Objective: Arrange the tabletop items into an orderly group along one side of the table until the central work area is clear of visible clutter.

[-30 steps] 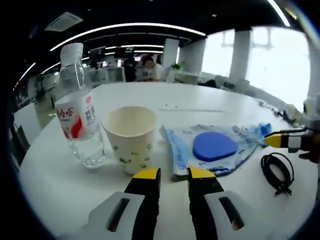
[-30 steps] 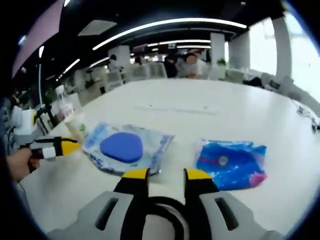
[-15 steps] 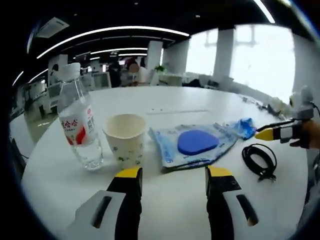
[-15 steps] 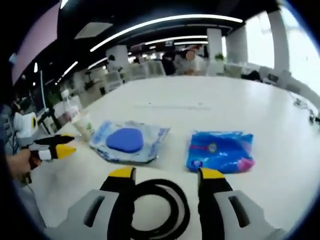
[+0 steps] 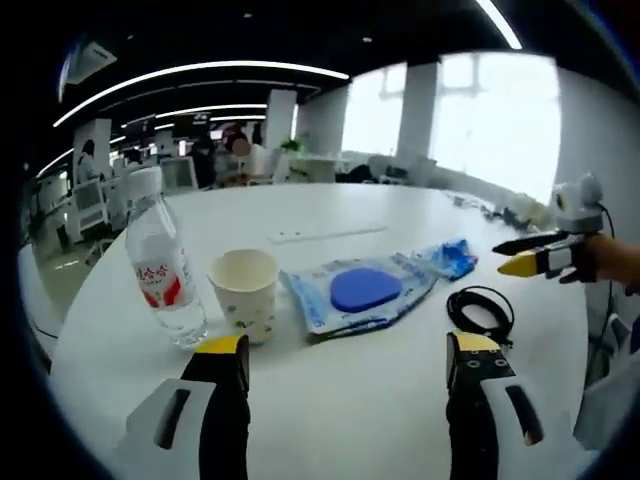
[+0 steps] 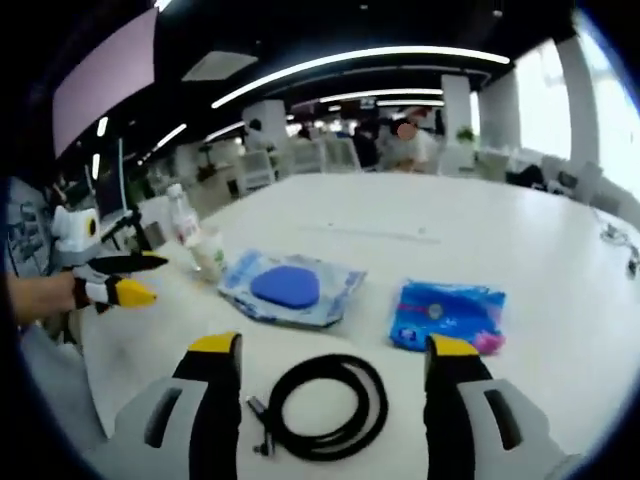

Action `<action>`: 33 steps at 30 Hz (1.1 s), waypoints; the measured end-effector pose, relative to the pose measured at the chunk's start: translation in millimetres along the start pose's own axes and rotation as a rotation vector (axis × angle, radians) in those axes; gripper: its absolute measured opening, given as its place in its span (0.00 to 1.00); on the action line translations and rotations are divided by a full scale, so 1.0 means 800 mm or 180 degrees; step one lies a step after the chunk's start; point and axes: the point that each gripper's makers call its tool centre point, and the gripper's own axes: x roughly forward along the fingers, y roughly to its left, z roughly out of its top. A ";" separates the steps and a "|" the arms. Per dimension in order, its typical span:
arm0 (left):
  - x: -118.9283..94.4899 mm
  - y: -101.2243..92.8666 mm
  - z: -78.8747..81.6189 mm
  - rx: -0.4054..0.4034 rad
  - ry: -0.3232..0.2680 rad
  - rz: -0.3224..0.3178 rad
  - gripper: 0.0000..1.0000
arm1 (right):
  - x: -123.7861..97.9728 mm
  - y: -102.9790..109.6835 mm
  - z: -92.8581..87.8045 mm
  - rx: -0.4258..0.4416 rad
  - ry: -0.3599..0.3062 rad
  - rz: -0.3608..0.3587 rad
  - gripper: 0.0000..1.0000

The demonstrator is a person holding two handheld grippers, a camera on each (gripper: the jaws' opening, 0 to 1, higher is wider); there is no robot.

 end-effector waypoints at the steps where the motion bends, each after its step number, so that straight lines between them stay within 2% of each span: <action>1: -0.004 0.002 0.001 -0.0015 -0.0002 0.0006 0.82 | -0.004 0.004 0.000 -0.0022 0.0015 0.0035 0.75; 5: -0.021 0.008 0.009 0.0003 -0.0055 0.0013 0.84 | -0.022 0.018 0.011 -0.0132 -0.0067 0.0166 0.84; 10: -0.043 0.014 0.016 0.0079 -0.0085 0.0051 0.87 | -0.043 0.028 0.017 -0.0150 -0.0063 0.0284 0.93; 12: -0.051 0.019 0.019 0.0105 -0.0102 0.0127 0.89 | -0.051 0.030 0.018 -0.0192 -0.0055 0.0297 0.95; 15: -0.060 0.019 0.021 0.0116 -0.0119 0.0132 0.91 | -0.060 0.035 0.019 -0.0172 -0.0035 0.0364 0.98; 16: -0.063 0.015 0.021 0.0134 -0.0106 0.0078 0.92 | -0.064 0.036 0.019 -0.0182 -0.0030 0.0366 0.99; 21: -0.081 0.013 0.023 0.0301 -0.0089 0.0141 0.97 | -0.082 0.045 0.018 -0.0242 -0.0012 0.0421 1.00; 25: -0.095 0.006 0.026 0.0283 -0.0113 0.0093 0.99 | -0.095 0.048 0.014 -0.0285 0.0025 0.0445 1.00; 30: -0.112 0.001 0.021 0.0437 -0.0026 0.0103 1.00 | -0.115 0.046 0.008 -0.0290 0.0051 0.0403 1.00; 33: -0.121 0.001 0.022 0.0447 -0.0030 0.0129 1.00 | -0.127 0.041 0.005 -0.0271 0.0050 0.0341 1.00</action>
